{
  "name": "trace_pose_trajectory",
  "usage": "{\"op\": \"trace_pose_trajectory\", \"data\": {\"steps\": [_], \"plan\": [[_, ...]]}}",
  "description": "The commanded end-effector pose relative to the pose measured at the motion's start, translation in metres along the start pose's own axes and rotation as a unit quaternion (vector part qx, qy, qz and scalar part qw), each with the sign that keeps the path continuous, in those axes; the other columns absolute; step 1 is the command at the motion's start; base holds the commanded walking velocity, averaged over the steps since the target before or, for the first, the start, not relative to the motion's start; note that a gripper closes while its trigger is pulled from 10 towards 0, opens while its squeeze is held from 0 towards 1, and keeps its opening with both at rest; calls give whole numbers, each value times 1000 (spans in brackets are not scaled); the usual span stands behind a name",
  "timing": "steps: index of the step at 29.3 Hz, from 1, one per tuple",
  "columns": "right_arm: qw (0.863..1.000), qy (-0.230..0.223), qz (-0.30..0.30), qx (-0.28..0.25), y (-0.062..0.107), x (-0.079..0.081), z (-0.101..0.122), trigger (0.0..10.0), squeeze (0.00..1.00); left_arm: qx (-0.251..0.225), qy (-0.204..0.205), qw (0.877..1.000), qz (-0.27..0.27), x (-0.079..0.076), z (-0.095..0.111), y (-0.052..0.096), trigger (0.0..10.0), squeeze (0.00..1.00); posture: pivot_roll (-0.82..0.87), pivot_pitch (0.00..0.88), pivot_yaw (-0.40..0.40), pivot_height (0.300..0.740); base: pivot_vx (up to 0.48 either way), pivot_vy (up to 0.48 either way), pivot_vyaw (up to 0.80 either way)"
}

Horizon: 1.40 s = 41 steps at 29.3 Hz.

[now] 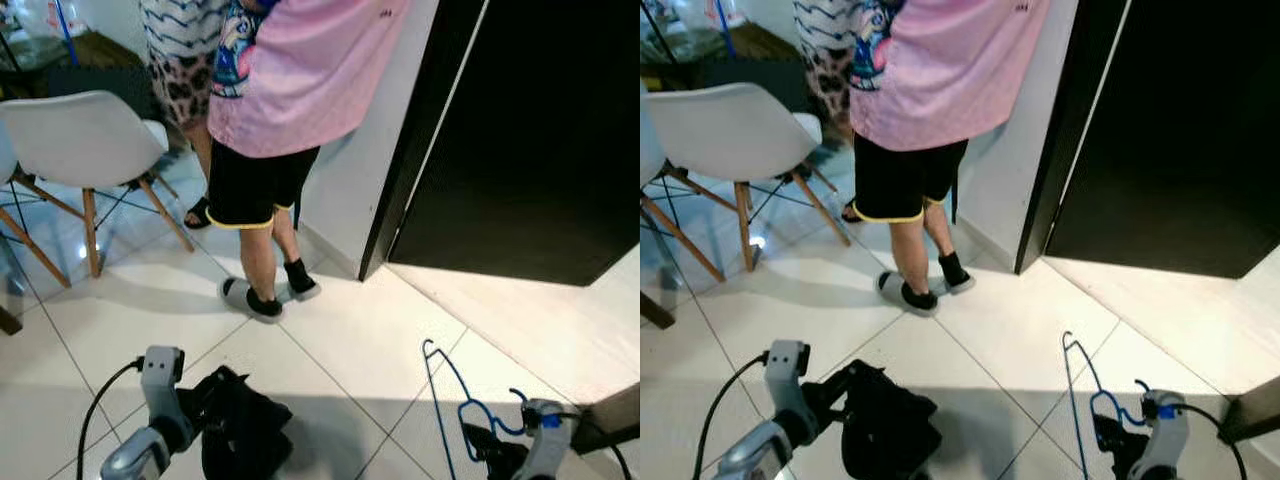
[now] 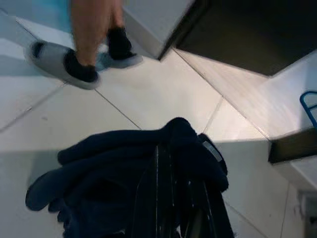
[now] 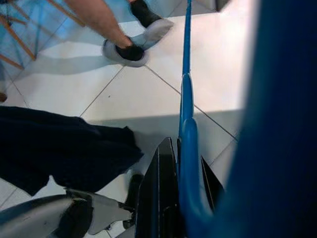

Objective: Hang hanger

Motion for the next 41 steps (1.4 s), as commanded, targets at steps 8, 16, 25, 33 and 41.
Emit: {"op": "trace_pose_trajectory", "data": {"steps": [8, 16, 25, 33, 41], "plan": [[1000, -2, -7, 9, 5, -4, -5, 10000, 0, 5, 2, 1000, -2, 0, -3, 2, 10000, 0, 90, 176, -67, 740, 0, 0, 675], [1000, -1, -5, 7, 4, -2, -4, 10000, 0, 5, 2, 1000, -3, -1, -2, 2, 10000, 0, 90, 186, -68, 740, 0, 0, 675], [1000, -2, -6, 6, 4, -3, -3, 10000, 0, 5, 1, 1000, -3, -1, -2, 1, 10000, 0, 89, 188, -68, 740, 0, 0, 675], [1000, -1, -5, 6, 4, -3, -3, 10000, 0, 4, -1, 1000, -4, -1, -1, 1, 10000, 0, 89, 190, -66, 740, 0, 0, 675], [1000, 0, -4, 5, 4, -2, -2, 10000, 0, -1, -10, 1000, 9, 1, 1, 1, 10000, 0, 80, 190, -69, 740, 0, 0, 673]]}}
Point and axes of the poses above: a point about 5 cm out from each wrist's last joint towards the gripper, its own y axis pointing back from the gripper into the wrist, its own z axis along the axis of the wrist's last joint, x = y × z, the point moved 2 cm from there along -y, pointing out of the wrist towards the gripper, and after that the axes turned 11 degrees about -y, right-handed, at the moved point
